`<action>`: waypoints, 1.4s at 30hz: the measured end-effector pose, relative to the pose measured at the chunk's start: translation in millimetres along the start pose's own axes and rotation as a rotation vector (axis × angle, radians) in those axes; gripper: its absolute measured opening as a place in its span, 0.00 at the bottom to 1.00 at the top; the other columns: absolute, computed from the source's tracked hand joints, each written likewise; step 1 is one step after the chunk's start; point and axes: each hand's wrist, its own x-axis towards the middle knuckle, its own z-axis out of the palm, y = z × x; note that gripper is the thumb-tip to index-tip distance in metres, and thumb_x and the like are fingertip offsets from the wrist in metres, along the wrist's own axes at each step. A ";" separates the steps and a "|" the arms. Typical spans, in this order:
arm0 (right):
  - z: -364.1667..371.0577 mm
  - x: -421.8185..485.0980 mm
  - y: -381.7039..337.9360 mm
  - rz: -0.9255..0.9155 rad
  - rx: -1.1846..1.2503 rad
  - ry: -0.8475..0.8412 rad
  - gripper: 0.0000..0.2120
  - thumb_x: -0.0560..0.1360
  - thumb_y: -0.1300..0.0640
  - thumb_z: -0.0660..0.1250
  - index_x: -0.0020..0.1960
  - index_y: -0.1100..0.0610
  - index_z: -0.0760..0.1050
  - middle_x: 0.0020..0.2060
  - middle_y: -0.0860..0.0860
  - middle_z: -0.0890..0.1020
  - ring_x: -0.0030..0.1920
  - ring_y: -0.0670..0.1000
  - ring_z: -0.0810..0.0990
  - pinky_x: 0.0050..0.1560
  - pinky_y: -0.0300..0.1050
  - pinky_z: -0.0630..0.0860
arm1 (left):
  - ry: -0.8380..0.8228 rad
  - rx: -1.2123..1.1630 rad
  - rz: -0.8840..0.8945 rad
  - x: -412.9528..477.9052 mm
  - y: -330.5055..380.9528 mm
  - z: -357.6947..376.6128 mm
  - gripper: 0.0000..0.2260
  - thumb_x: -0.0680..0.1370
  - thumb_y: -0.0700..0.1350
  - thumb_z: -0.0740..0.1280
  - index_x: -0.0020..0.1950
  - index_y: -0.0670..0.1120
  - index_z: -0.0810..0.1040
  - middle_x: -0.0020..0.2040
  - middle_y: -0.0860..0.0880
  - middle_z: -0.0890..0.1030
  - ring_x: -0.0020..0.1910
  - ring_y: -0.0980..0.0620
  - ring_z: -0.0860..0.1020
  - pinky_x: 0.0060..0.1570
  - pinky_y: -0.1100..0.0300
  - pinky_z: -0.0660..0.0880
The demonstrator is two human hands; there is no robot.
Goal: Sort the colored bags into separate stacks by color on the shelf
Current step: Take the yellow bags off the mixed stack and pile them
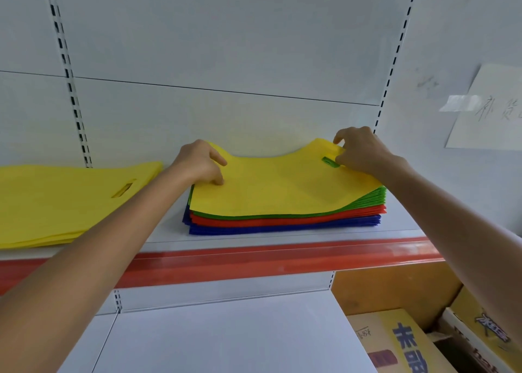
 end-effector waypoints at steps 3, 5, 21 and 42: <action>-1.3 -3.6 -3.3 -0.026 -0.110 0.013 0.16 0.74 0.61 0.66 0.61 0.52 0.76 0.58 0.55 0.77 0.54 0.58 0.77 0.42 0.43 0.70 | 0.015 -0.038 0.043 -1.1 -6.9 2.0 0.18 0.71 0.39 0.72 0.61 0.45 0.78 0.66 0.44 0.73 0.65 0.47 0.70 0.53 0.63 0.66; -3.1 -5.8 -6.5 -0.013 -0.167 0.020 0.14 0.74 0.58 0.66 0.60 0.52 0.76 0.58 0.55 0.76 0.54 0.58 0.76 0.43 0.43 0.68 | 0.041 -0.062 0.089 -2.4 -9.6 1.5 0.17 0.73 0.41 0.70 0.62 0.44 0.77 0.65 0.44 0.74 0.64 0.47 0.71 0.52 0.64 0.66; -52.9 -27.1 -52.7 0.126 -0.167 0.162 0.17 0.74 0.56 0.66 0.62 0.52 0.75 0.60 0.57 0.76 0.57 0.61 0.75 0.48 0.46 0.68 | 0.142 -0.162 0.237 13.0 -21.0 -68.9 0.17 0.75 0.46 0.67 0.64 0.45 0.76 0.66 0.47 0.74 0.65 0.49 0.70 0.54 0.64 0.64; 54.4 -69.4 -314.6 -0.103 0.033 0.006 0.17 0.76 0.48 0.63 0.63 0.52 0.74 0.60 0.57 0.76 0.59 0.61 0.75 0.52 0.48 0.70 | 0.137 0.135 -0.101 -66.4 -272.6 -216.9 0.22 0.76 0.47 0.66 0.70 0.46 0.70 0.71 0.43 0.67 0.69 0.44 0.66 0.63 0.58 0.65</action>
